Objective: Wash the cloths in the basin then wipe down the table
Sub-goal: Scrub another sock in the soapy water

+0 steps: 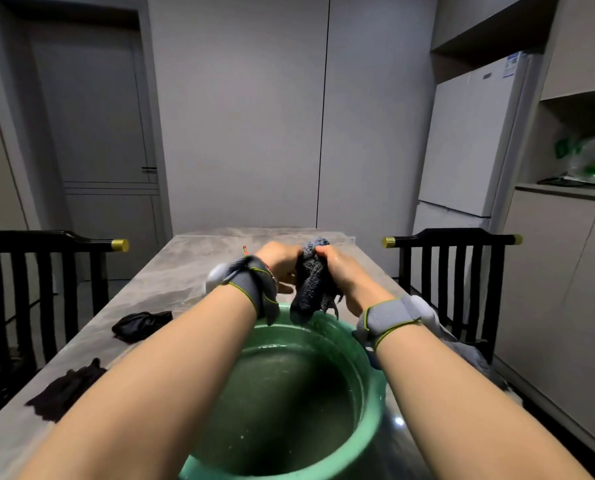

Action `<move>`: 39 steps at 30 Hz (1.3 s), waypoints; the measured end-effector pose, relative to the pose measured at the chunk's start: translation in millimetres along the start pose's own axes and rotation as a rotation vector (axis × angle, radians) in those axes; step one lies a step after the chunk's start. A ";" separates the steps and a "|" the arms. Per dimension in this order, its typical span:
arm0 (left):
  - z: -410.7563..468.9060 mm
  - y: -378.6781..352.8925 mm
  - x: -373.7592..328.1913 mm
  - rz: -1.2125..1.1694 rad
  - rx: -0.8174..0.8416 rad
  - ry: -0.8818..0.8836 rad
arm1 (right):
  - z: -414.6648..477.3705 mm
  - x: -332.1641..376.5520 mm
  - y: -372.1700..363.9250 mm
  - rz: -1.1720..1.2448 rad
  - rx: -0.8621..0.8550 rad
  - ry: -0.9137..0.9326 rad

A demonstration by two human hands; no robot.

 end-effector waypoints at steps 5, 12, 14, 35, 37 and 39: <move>20.6 27.8 -5.2 -0.328 -0.305 -0.123 | 0.6 14.2 0.2 0.036 0.004 0.035; 26.0 67.8 -15.0 -0.457 -0.391 -0.162 | 9.4 11.6 -10.9 0.236 -0.016 -0.076; 29.1 79.3 -13.3 -0.461 -0.406 -0.178 | 4.7 10.7 -25.8 0.151 0.108 -0.111; 24.7 199.9 7.0 0.077 -0.502 -0.260 | 43.5 -26.0 18.0 0.428 -0.405 -0.163; 22.2 211.7 11.4 -0.102 -0.478 -0.237 | 51.1 -24.9 21.8 0.365 -0.384 -0.124; 19.7 217.6 13.6 -0.174 -0.417 -0.205 | 57.3 -17.0 23.1 0.240 -0.366 -0.039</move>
Point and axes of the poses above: each hand's wrist, its own z-axis towards the middle knuckle, its own y-axis out of the back of the hand, x = y × z, the point moved 9 cm from there along z, towards the middle knuckle, and after that the axes turned 14 degrees about -x, right-handed, at the moved point
